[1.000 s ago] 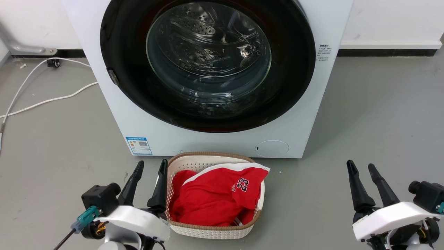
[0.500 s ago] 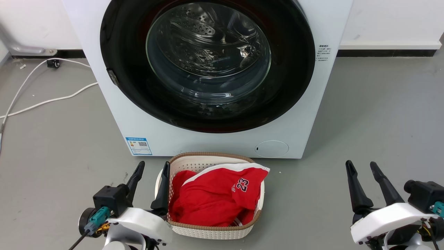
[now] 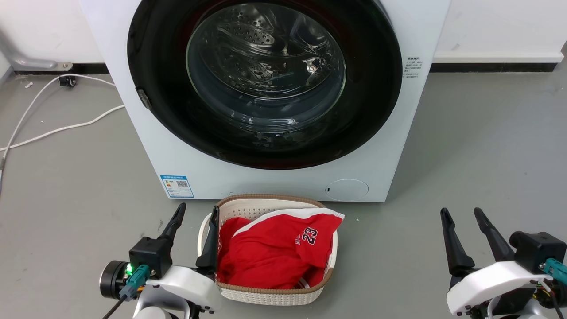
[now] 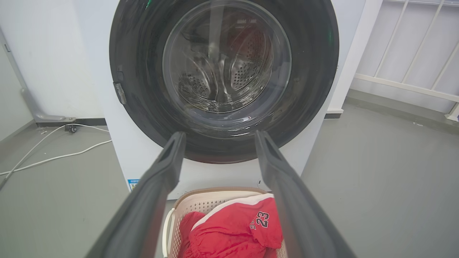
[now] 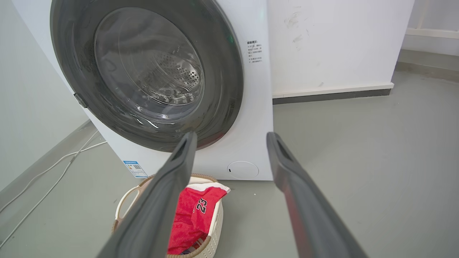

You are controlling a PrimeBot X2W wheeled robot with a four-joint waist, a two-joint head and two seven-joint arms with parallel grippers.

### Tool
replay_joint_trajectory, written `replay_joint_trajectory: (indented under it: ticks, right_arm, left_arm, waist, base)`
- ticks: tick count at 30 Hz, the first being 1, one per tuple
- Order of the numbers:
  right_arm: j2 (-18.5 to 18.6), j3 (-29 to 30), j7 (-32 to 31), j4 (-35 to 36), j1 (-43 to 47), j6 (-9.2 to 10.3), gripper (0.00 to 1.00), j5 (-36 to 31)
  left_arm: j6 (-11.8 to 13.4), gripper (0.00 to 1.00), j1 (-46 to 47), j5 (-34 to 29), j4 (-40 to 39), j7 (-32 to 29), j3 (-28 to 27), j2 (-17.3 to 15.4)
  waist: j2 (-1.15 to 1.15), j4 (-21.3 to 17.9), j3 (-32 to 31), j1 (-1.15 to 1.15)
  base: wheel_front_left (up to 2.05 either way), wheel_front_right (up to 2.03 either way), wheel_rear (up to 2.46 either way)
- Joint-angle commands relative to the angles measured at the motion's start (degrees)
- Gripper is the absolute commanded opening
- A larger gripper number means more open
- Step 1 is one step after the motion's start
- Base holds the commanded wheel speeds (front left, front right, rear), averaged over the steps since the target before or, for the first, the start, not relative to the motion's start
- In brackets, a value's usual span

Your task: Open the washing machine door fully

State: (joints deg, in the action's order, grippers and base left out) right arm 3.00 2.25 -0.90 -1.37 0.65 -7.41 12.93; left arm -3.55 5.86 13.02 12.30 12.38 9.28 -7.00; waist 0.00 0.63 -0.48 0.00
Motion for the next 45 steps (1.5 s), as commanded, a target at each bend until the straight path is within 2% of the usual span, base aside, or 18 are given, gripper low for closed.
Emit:
replay_joint_trajectory:
  ticks: [1,22,31,45]
  right_arm:
    - [-0.16,0.1,0.01,0.45,0.24,-0.11,1.0,-1.26]
    - [-0.16,-0.1,1.28,-1.41,0.48,-0.13,1.0,-7.04]
    - [-0.16,0.02,2.0,-2.54,0.08,-0.14,1.0,-5.35]
    - [-0.16,0.2,2.82,-3.75,-1.04,-0.14,1.0,-6.42]
  left_arm:
    - [0.05,1.0,0.67,-1.17,0.09,0.6,0.19,-0.09]
    - [-1.11,1.0,1.35,-5.8,3.76,2.73,-0.97,1.48]
    - [-1.76,1.0,1.47,-4.32,5.16,2.84,-2.05,2.11]
    - [-2.41,1.0,1.89,-4.23,6.08,2.84,-2.66,2.53]
  waist:
    - [0.0,0.03,-0.01,0.0]
    - [0.0,0.34,-0.06,0.0]
    - [0.0,0.47,0.01,0.0]
    - [0.0,0.42,0.15,0.0]
  base:
    - [0.0,0.0,0.0]
    - [0.0,0.0,0.0]
    - [0.0,0.0,0.0]
    - [0.0,0.0,0.0]
